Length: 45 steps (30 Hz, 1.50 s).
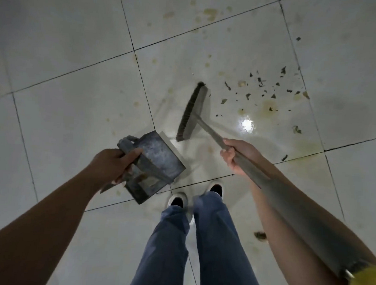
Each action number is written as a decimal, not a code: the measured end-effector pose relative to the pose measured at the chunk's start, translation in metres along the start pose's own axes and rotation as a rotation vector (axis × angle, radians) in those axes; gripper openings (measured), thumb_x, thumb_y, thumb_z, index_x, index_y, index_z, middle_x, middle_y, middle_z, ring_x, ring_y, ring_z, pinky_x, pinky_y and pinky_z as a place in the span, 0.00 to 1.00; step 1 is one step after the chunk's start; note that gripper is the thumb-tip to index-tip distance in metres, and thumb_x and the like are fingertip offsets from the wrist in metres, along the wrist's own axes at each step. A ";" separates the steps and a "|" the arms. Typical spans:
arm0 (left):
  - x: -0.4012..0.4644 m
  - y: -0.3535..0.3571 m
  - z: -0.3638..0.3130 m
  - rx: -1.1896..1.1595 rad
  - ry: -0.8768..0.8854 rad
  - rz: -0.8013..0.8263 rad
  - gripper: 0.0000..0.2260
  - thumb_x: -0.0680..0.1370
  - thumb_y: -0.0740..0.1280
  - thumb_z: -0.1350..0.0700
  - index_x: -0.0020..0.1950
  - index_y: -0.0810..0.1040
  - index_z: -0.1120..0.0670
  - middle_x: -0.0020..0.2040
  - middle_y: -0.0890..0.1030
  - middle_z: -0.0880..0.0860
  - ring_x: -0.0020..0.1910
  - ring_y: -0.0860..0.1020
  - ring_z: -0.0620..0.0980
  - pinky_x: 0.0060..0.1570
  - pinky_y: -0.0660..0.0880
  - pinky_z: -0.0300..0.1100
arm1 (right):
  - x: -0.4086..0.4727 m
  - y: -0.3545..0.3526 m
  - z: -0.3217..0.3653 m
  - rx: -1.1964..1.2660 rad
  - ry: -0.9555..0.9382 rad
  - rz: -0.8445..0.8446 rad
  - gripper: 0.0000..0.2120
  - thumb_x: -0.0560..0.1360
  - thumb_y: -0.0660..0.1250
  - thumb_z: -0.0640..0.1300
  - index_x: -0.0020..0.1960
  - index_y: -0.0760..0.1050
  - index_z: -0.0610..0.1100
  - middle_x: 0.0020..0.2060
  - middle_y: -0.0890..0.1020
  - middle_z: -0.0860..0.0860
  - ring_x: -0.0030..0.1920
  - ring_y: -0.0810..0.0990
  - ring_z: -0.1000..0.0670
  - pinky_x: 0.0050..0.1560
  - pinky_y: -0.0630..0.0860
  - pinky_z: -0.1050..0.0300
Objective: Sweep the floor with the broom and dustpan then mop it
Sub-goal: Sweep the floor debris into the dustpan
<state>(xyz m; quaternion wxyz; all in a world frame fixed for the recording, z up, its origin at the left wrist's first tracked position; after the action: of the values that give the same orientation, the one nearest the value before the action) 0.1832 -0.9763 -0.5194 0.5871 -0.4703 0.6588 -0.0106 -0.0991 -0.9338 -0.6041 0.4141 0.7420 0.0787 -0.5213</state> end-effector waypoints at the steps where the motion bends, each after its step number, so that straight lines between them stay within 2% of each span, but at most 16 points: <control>1: 0.001 0.003 -0.008 0.006 0.001 0.018 0.24 0.75 0.64 0.42 0.27 0.75 0.58 0.21 0.73 0.53 0.16 0.67 0.46 0.21 0.67 0.33 | -0.013 -0.012 0.004 0.011 -0.007 -0.010 0.09 0.78 0.57 0.40 0.38 0.66 0.43 0.16 0.72 0.49 0.15 0.74 0.57 0.18 0.73 0.69; 3: 0.003 0.008 -0.024 0.013 0.022 0.051 0.24 0.75 0.64 0.41 0.27 0.74 0.58 0.18 0.72 0.51 0.16 0.68 0.46 0.24 0.68 0.36 | -0.041 -0.035 0.006 0.036 -0.006 -0.005 0.06 0.70 0.65 0.38 0.38 0.68 0.40 0.16 0.72 0.47 0.15 0.75 0.56 0.17 0.73 0.67; 6: 0.005 0.009 -0.046 0.070 0.079 0.059 0.26 0.73 0.63 0.38 0.24 0.73 0.55 0.17 0.72 0.50 0.17 0.69 0.45 0.29 0.68 0.39 | -0.083 -0.070 0.002 0.116 0.001 -0.075 0.15 0.62 0.75 0.35 0.39 0.70 0.38 0.17 0.72 0.47 0.14 0.74 0.53 0.15 0.73 0.64; 9: 0.002 0.003 -0.060 0.061 0.146 0.067 0.26 0.72 0.63 0.36 0.23 0.73 0.54 0.17 0.73 0.51 0.16 0.69 0.43 0.27 0.67 0.37 | -0.112 -0.084 0.002 0.018 -0.046 -0.246 0.05 0.77 0.60 0.41 0.44 0.64 0.42 0.17 0.70 0.48 0.13 0.71 0.54 0.15 0.71 0.66; 11: 0.002 -0.002 -0.064 0.043 0.179 0.077 0.25 0.72 0.64 0.36 0.25 0.74 0.54 0.18 0.74 0.50 0.16 0.69 0.43 0.25 0.67 0.35 | -0.118 -0.076 0.007 -0.033 -0.068 -0.267 0.07 0.81 0.55 0.41 0.44 0.62 0.43 0.18 0.69 0.49 0.13 0.69 0.55 0.14 0.70 0.67; 15: 0.010 -0.022 -0.070 0.066 0.214 0.028 0.25 0.72 0.64 0.37 0.26 0.73 0.56 0.17 0.73 0.50 0.16 0.70 0.43 0.24 0.67 0.37 | -0.109 -0.020 0.029 -0.125 -0.101 -0.219 0.08 0.81 0.55 0.39 0.43 0.62 0.43 0.20 0.68 0.49 0.14 0.68 0.55 0.13 0.68 0.68; 23: 0.062 -0.091 -0.083 -0.166 0.222 -0.041 0.24 0.75 0.66 0.45 0.24 0.70 0.59 0.15 0.69 0.51 0.14 0.65 0.44 0.17 0.63 0.29 | -0.005 0.124 0.080 -0.147 -0.041 -0.025 0.15 0.82 0.54 0.42 0.38 0.68 0.40 0.17 0.70 0.49 0.14 0.71 0.56 0.16 0.70 0.68; 25: 0.078 -0.106 -0.083 -0.190 0.208 -0.037 0.24 0.75 0.66 0.45 0.24 0.70 0.59 0.15 0.69 0.51 0.14 0.65 0.43 0.18 0.63 0.29 | 0.026 0.150 0.089 -0.117 -0.037 -0.009 0.19 0.83 0.52 0.43 0.35 0.69 0.40 0.17 0.70 0.49 0.14 0.72 0.56 0.16 0.71 0.68; 29: 0.108 -0.130 -0.075 -0.156 0.176 -0.044 0.25 0.75 0.65 0.43 0.22 0.69 0.55 0.16 0.69 0.51 0.16 0.66 0.46 0.24 0.66 0.37 | 0.070 0.171 0.103 -0.041 -0.051 -0.040 0.13 0.81 0.55 0.41 0.38 0.66 0.42 0.18 0.70 0.48 0.14 0.72 0.57 0.17 0.71 0.69; 31: 0.119 -0.139 -0.073 -0.120 0.179 -0.050 0.26 0.74 0.65 0.42 0.20 0.69 0.54 0.16 0.70 0.50 0.16 0.67 0.46 0.26 0.65 0.39 | 0.074 0.163 0.103 0.023 -0.040 -0.010 0.11 0.72 0.69 0.34 0.35 0.69 0.39 0.17 0.71 0.48 0.14 0.73 0.55 0.17 0.72 0.67; 33: 0.128 -0.148 -0.075 -0.105 0.185 -0.035 0.27 0.74 0.65 0.41 0.20 0.70 0.54 0.16 0.70 0.50 0.17 0.68 0.46 0.27 0.65 0.39 | 0.064 0.148 0.095 0.104 -0.021 0.066 0.18 0.49 0.81 0.27 0.28 0.72 0.34 0.16 0.72 0.47 0.14 0.74 0.53 0.16 0.72 0.65; 34: 0.132 -0.152 -0.077 -0.108 0.195 -0.026 0.27 0.74 0.65 0.41 0.20 0.70 0.55 0.16 0.70 0.50 0.17 0.68 0.46 0.27 0.65 0.39 | 0.056 0.138 0.090 0.137 -0.037 0.096 0.21 0.42 0.83 0.28 0.26 0.73 0.34 0.15 0.73 0.47 0.14 0.75 0.52 0.15 0.72 0.65; 36: 0.137 -0.160 -0.084 -0.076 0.228 -0.018 0.28 0.74 0.65 0.41 0.18 0.70 0.55 0.16 0.71 0.50 0.20 0.71 0.49 0.29 0.68 0.40 | 0.038 0.122 0.077 0.195 -0.115 0.096 0.22 0.40 0.84 0.28 0.25 0.73 0.36 0.16 0.73 0.47 0.15 0.75 0.53 0.16 0.72 0.66; 39: 0.139 -0.164 -0.097 -0.033 0.253 -0.011 0.28 0.75 0.65 0.41 0.18 0.72 0.55 0.19 0.75 0.51 0.27 0.79 0.53 0.34 0.72 0.41 | 0.018 0.115 0.063 0.222 -0.137 0.016 0.21 0.46 0.82 0.27 0.30 0.72 0.35 0.16 0.72 0.46 0.14 0.75 0.51 0.15 0.73 0.63; 42: 0.137 -0.164 -0.107 0.065 0.267 0.029 0.26 0.75 0.64 0.40 0.22 0.72 0.54 0.19 0.74 0.50 0.20 0.73 0.46 0.29 0.68 0.37 | 0.010 0.130 0.065 0.151 -0.128 -0.111 0.07 0.66 0.67 0.37 0.37 0.68 0.39 0.17 0.72 0.47 0.14 0.74 0.52 0.15 0.72 0.63; 45: 0.137 -0.163 -0.109 0.153 0.247 0.066 0.26 0.75 0.62 0.39 0.23 0.72 0.54 0.15 0.71 0.49 0.16 0.70 0.41 0.28 0.68 0.36 | 0.017 0.152 0.075 0.124 -0.122 -0.079 0.04 0.69 0.63 0.39 0.37 0.68 0.40 0.17 0.72 0.48 0.14 0.73 0.53 0.15 0.72 0.65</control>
<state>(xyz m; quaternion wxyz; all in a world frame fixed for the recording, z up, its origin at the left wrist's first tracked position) 0.2145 -1.2122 -0.4976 0.5356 -0.3975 0.7384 -0.0994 -0.0613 -1.0893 -0.5455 0.3507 0.7294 0.0501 -0.5852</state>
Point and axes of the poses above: each hand's wrist, its own x-axis towards the middle knuckle, its own y-axis out of the palm, z = x × y, the point moved 2 cm from there along x, towards the middle knuckle
